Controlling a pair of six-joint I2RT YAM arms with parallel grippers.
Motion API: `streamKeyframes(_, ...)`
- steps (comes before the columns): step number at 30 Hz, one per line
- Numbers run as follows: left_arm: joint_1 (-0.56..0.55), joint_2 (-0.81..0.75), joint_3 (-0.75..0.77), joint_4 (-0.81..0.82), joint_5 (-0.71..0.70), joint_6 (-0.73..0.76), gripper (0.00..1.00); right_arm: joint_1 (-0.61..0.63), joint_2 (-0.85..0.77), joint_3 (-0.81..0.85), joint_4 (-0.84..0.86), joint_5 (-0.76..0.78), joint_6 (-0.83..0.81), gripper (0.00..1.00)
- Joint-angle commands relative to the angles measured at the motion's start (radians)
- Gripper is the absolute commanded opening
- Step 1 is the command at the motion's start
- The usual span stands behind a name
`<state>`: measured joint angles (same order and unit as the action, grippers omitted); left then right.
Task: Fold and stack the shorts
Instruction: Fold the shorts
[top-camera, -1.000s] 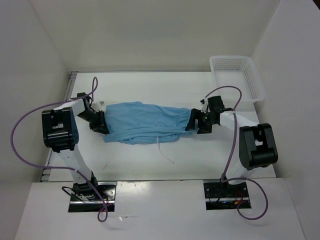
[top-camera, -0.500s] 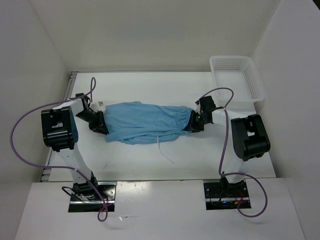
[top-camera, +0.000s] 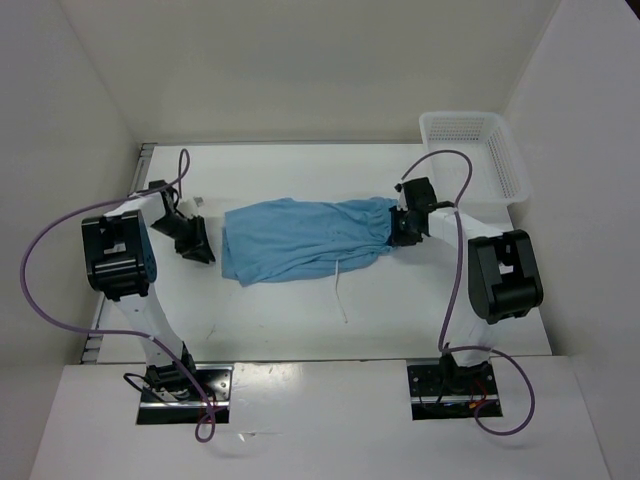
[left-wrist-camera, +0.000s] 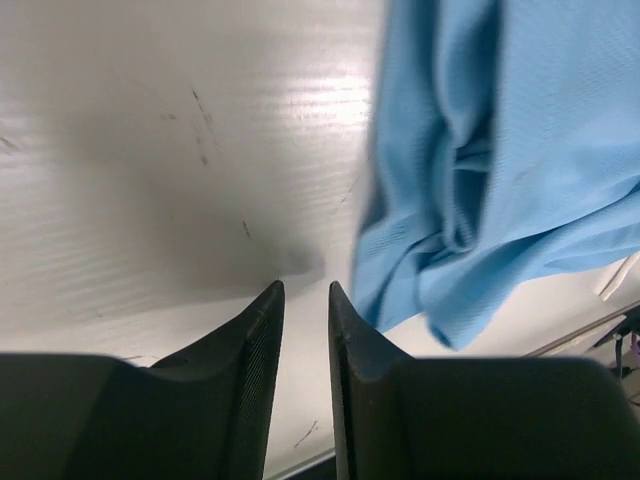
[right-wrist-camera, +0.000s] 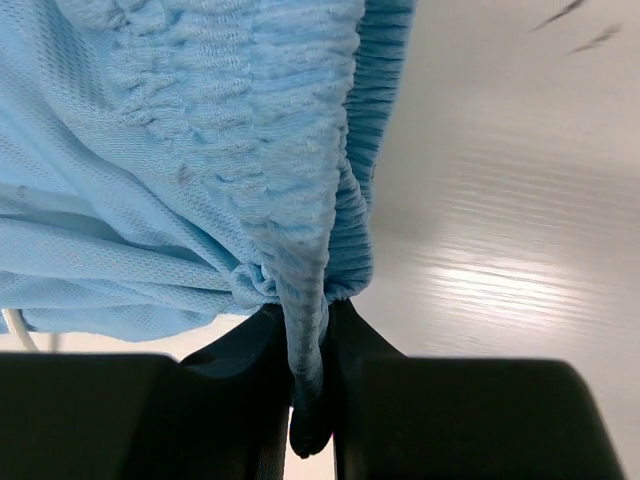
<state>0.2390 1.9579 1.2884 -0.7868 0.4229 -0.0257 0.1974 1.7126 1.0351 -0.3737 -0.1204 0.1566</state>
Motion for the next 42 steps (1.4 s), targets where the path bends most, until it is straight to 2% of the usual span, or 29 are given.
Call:
streamKeyframes(1,-0.016,-0.002,0.038,-0.006,0.022,0.026,0.32,-0.009,-0.082,0.058,-0.018,0.105,-0.135,0.00)
streamKeyframes(6,-0.101,-0.020,0.038,-0.006,0.034,0.026,0.33,-0.009,-0.113,0.068,-0.027,0.122,-0.181,0.00)
streamKeyframes(13,-0.260,-0.125,0.058,-0.063,0.071,0.026,0.36,-0.009,-0.123,0.077,0.004,0.142,-0.224,0.00)
streamKeyframes(17,-0.357,-0.148,0.014,-0.097,-0.004,0.026,0.40,-0.009,-0.133,0.077,0.015,0.142,-0.233,0.00)
streamKeyframes(23,-0.409,-0.102,-0.024,-0.106,0.004,0.026,0.44,-0.009,-0.151,0.056,0.024,0.133,-0.233,0.00)
streamKeyframes(27,-0.458,-0.067,-0.034,-0.075,-0.056,0.026,0.44,-0.009,-0.171,0.025,0.024,0.123,-0.233,0.00)
streamKeyframes(33,-0.507,-0.054,-0.052,-0.046,-0.042,0.026,0.44,-0.009,-0.192,-0.004,0.035,0.123,-0.233,0.00)
streamKeyframes(38,-0.517,-0.004,-0.032,-0.003,-0.042,0.026,0.27,-0.009,-0.192,-0.004,0.044,0.114,-0.242,0.00)
streamKeyframes(42,-0.517,-0.004,-0.023,0.018,-0.085,0.026,0.08,-0.009,-0.192,-0.004,0.044,0.105,-0.264,0.00)
